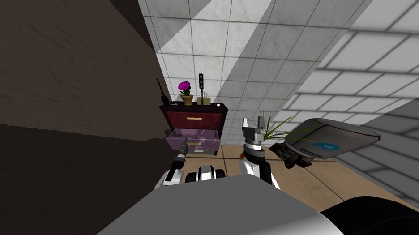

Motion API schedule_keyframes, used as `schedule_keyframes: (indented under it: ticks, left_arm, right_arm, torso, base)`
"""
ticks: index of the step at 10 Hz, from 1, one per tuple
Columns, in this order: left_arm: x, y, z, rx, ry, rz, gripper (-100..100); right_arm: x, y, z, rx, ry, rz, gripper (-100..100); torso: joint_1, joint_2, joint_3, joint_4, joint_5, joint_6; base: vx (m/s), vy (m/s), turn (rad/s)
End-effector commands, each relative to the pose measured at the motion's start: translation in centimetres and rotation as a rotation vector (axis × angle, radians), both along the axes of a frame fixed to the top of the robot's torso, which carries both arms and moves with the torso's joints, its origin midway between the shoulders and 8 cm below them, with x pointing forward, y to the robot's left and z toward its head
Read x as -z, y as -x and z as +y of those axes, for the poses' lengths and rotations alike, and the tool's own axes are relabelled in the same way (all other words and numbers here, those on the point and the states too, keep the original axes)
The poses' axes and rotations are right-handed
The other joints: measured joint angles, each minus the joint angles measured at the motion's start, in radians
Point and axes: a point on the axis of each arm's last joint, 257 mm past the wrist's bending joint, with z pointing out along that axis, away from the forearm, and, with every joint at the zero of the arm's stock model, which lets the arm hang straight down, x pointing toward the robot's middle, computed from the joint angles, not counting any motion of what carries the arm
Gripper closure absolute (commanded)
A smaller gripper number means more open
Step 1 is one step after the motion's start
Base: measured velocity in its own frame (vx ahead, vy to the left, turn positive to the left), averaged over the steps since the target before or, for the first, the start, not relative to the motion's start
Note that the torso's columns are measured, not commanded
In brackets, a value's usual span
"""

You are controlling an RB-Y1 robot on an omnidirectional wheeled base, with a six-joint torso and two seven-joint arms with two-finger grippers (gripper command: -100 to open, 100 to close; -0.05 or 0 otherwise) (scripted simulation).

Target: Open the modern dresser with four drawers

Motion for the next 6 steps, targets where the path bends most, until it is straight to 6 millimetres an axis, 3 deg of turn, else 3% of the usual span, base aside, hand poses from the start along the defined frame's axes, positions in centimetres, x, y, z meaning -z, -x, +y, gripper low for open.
schedule_keyframes:
  ticks: [1,6]
  left_arm:
    - [0.24,0.04,0.03,0.000,0.000,0.009,0]
    - [0.95,0.32,0.14,-0.003,-0.001,0.027,0]
  right_arm:
    - [0.00,0.00,0.00,0.000,0.000,0.000,0]
    - [0.00,0.00,0.00,0.000,0.000,0.000,0]
  torso:
    - [0.000,-0.002,-0.001,-0.002,0.001,0.001]
    - [0.002,-0.008,-0.004,-0.008,0.004,0.002]
  base:
    - [0.000,0.000,0.000]
    - [0.000,0.000,0.000]
